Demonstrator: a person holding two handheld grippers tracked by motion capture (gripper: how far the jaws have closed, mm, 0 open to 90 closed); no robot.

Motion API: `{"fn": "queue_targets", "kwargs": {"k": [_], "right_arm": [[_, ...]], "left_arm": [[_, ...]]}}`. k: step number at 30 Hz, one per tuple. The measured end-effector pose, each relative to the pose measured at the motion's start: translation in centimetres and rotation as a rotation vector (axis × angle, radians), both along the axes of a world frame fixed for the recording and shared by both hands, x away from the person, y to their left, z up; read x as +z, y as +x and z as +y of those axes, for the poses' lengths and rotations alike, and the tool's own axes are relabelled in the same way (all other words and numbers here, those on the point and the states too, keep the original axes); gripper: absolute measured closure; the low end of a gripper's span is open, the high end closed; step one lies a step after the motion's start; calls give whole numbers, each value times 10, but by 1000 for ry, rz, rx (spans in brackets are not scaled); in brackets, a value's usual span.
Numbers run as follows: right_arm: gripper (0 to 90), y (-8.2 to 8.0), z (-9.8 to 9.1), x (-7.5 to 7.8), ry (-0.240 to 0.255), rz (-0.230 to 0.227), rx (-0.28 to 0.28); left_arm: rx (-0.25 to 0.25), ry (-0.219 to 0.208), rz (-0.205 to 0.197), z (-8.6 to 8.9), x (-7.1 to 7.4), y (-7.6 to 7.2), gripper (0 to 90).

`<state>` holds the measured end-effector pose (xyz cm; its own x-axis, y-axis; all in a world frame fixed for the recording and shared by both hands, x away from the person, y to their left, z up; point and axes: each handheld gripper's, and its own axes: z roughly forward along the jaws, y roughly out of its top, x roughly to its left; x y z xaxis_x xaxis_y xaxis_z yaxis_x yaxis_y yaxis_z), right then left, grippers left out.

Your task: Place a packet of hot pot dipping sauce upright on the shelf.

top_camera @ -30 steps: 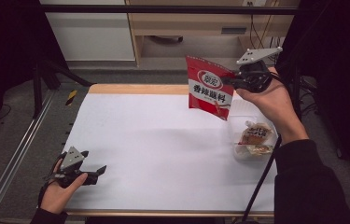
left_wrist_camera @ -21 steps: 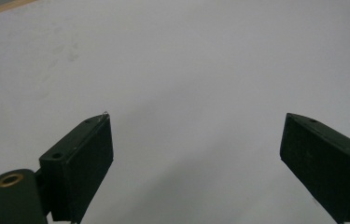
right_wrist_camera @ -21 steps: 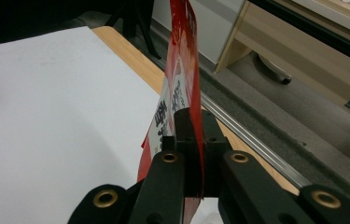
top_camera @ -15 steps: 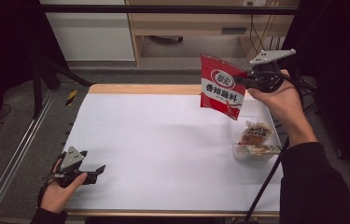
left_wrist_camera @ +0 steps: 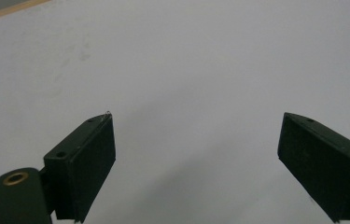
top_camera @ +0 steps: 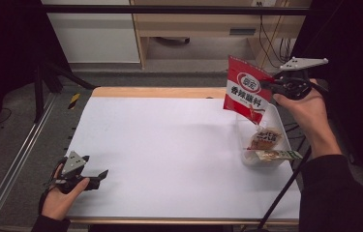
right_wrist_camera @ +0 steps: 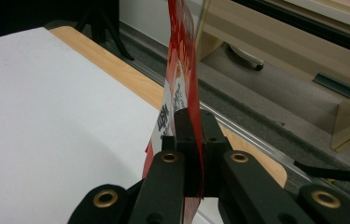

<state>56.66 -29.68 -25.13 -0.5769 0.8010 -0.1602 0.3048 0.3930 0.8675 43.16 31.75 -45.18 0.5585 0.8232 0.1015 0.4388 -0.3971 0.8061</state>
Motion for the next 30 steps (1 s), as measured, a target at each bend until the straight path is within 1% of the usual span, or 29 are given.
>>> {"fn": "queue_targets", "kwargs": {"k": [5,7,8,13,16,17,21,22,24,25,30], "right_arm": [[896,-5,-11,-3,2,3,-7],[896,-6,-16,-5,-1,8,-22],[896,-6,-19,-5,6,7,-23],[896,-6,-28,-8,-4,12,-32],[896,-4,-34,-11,5,25,-39],[896,-4,-35,-12,4,31,-46],[896,-2,-38,-16,-3,45,-62],[896,-1,-39,-17,-11,41,-58],[896,-1,-38,-19,-15,49,-68],[896,0,-38,-21,-22,44,-69],[897,4,-39,-29,-6,43,-75]], "left_arm": [[1,4,2,0,0,0,110],[2,4,4,0,0,0,110],[2,3,4,0,-1,0,110],[2,2,8,0,-1,1,112],[1,-22,9,1,0,0,114],[2,-22,8,1,0,0,114],[1,-17,8,1,0,1,115],[1,-15,9,1,0,1,115],[0,-12,8,1,0,0,115],[-2,-11,8,1,0,0,115],[-5,-8,5,0,1,0,115]]}}
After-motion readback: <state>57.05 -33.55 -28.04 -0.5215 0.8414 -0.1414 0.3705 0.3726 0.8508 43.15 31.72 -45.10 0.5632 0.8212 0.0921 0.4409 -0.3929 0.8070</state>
